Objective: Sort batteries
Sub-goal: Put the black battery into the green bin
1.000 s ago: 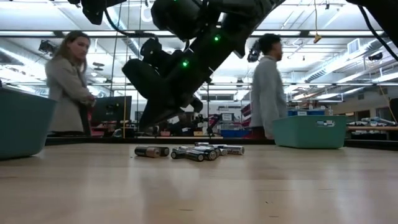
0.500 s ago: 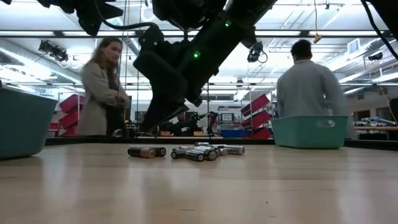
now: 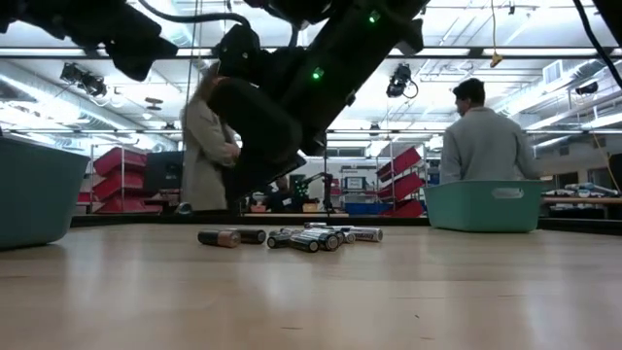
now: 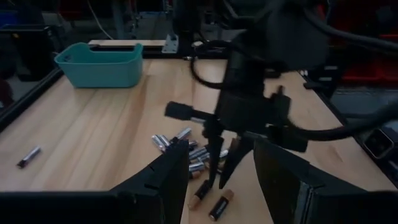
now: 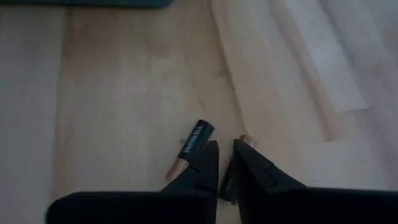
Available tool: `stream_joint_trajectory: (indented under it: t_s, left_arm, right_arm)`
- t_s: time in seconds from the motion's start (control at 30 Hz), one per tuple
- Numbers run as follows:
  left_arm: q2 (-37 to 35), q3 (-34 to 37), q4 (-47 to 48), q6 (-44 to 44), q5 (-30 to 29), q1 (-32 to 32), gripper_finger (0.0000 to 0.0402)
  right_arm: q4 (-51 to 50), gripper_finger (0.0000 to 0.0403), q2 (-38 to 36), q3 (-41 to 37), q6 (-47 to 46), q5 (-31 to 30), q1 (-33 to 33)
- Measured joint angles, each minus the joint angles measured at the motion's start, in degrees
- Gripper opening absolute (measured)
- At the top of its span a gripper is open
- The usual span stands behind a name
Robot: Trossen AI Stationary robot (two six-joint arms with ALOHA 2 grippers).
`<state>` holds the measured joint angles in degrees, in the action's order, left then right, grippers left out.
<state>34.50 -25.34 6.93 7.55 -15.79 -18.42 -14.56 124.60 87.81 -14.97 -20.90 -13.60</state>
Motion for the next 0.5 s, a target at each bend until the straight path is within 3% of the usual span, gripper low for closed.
stream_joint_trajectory:
  t_s: [0.17,0.5]
  left_arm:
    - [0.00,0.61,-0.44,-0.07,-0.06,-1.76,0.0182]
    - [0.00,0.61,-1.96,-2.65,-2.20,-3.19,0.0182]
  right_arm:
    - [-0.72,0.0083,0.00,0.00,-0.70,6.86,2.06]
    - [-2.87,0.0168,0.00,0.02,-0.64,7.27,3.28]
